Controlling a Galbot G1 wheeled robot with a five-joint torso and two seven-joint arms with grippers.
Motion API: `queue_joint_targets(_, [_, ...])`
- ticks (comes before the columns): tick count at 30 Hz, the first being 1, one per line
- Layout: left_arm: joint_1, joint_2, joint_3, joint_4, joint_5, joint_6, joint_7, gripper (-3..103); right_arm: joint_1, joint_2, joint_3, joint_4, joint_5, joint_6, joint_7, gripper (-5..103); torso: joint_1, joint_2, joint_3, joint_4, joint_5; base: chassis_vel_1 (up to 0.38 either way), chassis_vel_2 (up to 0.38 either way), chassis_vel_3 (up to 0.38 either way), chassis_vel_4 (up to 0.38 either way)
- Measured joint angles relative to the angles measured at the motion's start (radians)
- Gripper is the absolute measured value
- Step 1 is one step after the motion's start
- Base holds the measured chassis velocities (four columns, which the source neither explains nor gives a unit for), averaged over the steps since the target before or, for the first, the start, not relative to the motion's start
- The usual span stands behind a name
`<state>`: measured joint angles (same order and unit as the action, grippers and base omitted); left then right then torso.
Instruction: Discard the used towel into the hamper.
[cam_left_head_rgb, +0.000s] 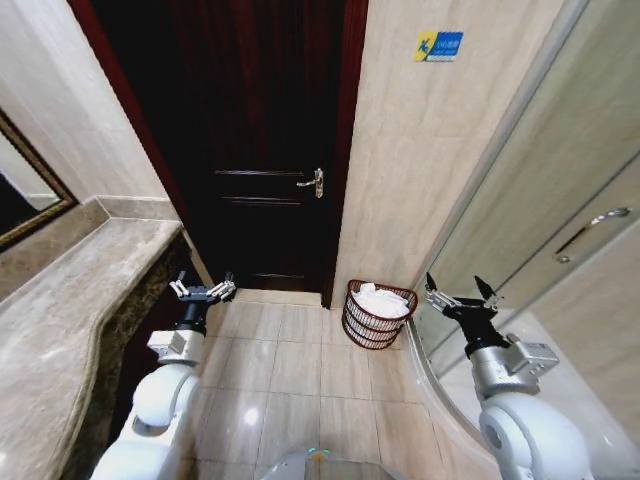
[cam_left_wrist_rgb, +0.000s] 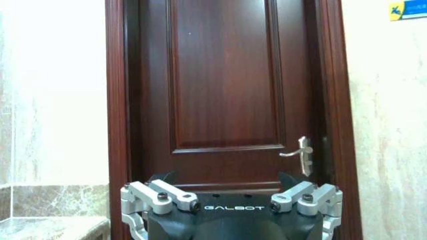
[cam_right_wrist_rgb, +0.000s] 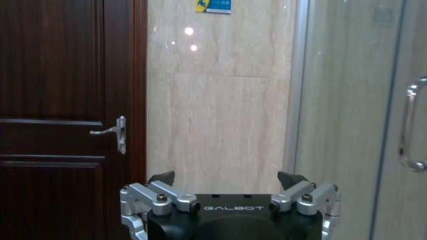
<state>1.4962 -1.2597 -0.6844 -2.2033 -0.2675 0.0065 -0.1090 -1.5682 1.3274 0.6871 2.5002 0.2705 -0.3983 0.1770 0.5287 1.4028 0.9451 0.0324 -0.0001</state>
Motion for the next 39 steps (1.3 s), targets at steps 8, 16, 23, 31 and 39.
queue_joint_targets(8, [-0.012, 0.001, 0.014, 0.004, -0.008, -0.021, -0.004, 100, 0.0, 0.005, -0.003, -0.004, -0.002, 0.005, -0.004, 100, 0.0, -0.001, 0.0, -0.0003, 0.0, 0.074, -0.127, -0.126, 0.081])
queue_joint_targets(16, [-0.016, 0.0, 0.02, 0.007, -0.011, -0.025, -0.005, 100, -0.005, 0.007, -0.001, -0.009, -0.003, 0.012, -0.01, 100, 0.0, -0.001, 0.0, -0.0002, 0.0001, 0.105, -0.105, -0.099, 0.093])
queue_joint_targets(23, [-0.017, -0.002, 0.021, 0.009, -0.012, -0.024, -0.005, 100, -0.005, 0.007, -0.006, -0.013, -0.006, 0.014, -0.012, 100, 0.0, -0.001, 0.0, -0.0002, 0.0001, 0.1, -0.108, -0.098, 0.104])
queue_joint_targets(31, [-0.013, -0.004, 0.02, 0.004, -0.024, -0.007, -0.005, 100, -0.006, 0.009, -0.01, -0.015, -0.009, 0.016, -0.012, 100, -0.001, -0.001, -0.001, -0.0002, 0.0001, 0.112, -0.112, -0.11, 0.102])
queue_joint_targets(39, [-0.012, -0.006, 0.017, 0.004, -0.024, -0.005, -0.002, 100, -0.007, 0.01, -0.013, -0.015, -0.011, 0.017, -0.012, 100, -0.001, -0.001, -0.001, -0.0001, 0.0001, 0.131, -0.121, -0.124, 0.121])
